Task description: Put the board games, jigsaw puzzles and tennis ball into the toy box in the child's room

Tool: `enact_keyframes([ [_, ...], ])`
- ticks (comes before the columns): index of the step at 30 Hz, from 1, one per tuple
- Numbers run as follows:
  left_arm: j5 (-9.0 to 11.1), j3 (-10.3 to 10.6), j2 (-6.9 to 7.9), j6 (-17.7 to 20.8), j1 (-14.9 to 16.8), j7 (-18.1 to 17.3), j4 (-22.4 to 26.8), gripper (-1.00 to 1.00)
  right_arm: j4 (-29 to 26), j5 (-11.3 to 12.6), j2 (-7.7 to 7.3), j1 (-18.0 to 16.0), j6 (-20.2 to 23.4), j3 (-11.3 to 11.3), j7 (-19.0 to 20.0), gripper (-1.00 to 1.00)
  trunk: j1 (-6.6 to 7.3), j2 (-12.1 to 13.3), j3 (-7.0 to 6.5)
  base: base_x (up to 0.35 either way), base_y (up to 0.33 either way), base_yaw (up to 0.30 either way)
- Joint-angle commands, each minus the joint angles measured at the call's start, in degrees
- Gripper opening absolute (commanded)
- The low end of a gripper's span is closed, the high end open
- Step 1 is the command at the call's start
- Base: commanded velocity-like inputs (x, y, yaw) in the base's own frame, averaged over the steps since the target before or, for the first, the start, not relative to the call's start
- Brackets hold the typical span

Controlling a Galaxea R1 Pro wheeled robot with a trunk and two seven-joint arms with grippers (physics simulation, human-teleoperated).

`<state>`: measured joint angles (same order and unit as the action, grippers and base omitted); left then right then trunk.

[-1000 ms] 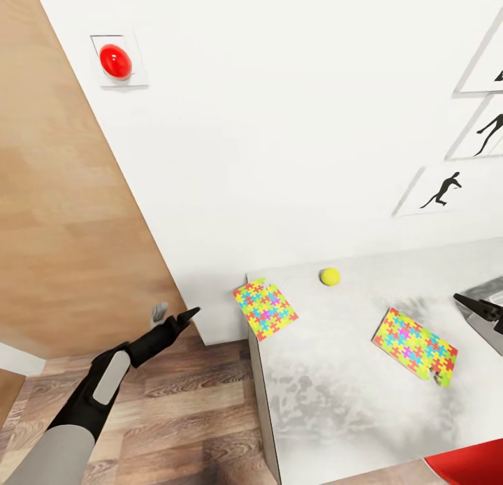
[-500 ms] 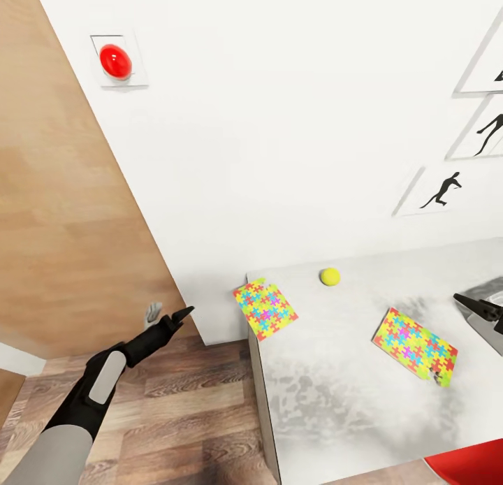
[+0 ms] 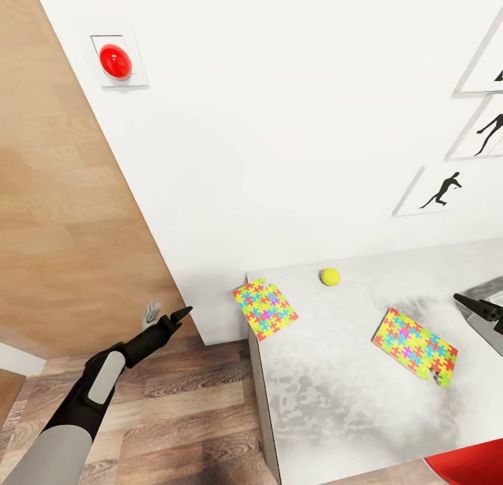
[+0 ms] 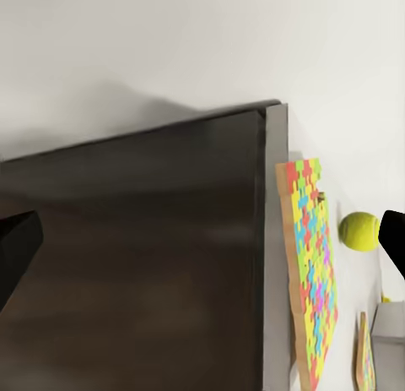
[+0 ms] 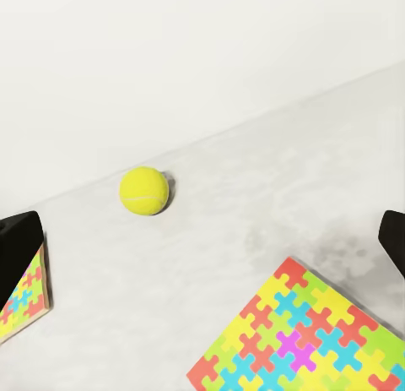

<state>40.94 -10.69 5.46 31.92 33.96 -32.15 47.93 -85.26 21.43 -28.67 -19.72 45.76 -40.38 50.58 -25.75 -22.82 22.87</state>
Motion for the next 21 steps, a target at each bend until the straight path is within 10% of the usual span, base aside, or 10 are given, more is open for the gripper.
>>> enact_keyframes([
  [1,0.29,-0.3,-0.01,0.43,0.04,-0.04,-0.04,1.0,0.0,0.1,0.0,-0.05,0.3,-0.05,0.14,1.0,-0.03,-0.1,0.09,0.0,0.0,0.0],
  [21,0.2,-3.56,-0.01,0.42,0.05,0.04,-0.28,1.0,0.0,0.1,0.01,-0.05,0.38,-0.05,0.18,1.0,-0.03,-0.1,0.09,0.0,0.0,-0.13],
])
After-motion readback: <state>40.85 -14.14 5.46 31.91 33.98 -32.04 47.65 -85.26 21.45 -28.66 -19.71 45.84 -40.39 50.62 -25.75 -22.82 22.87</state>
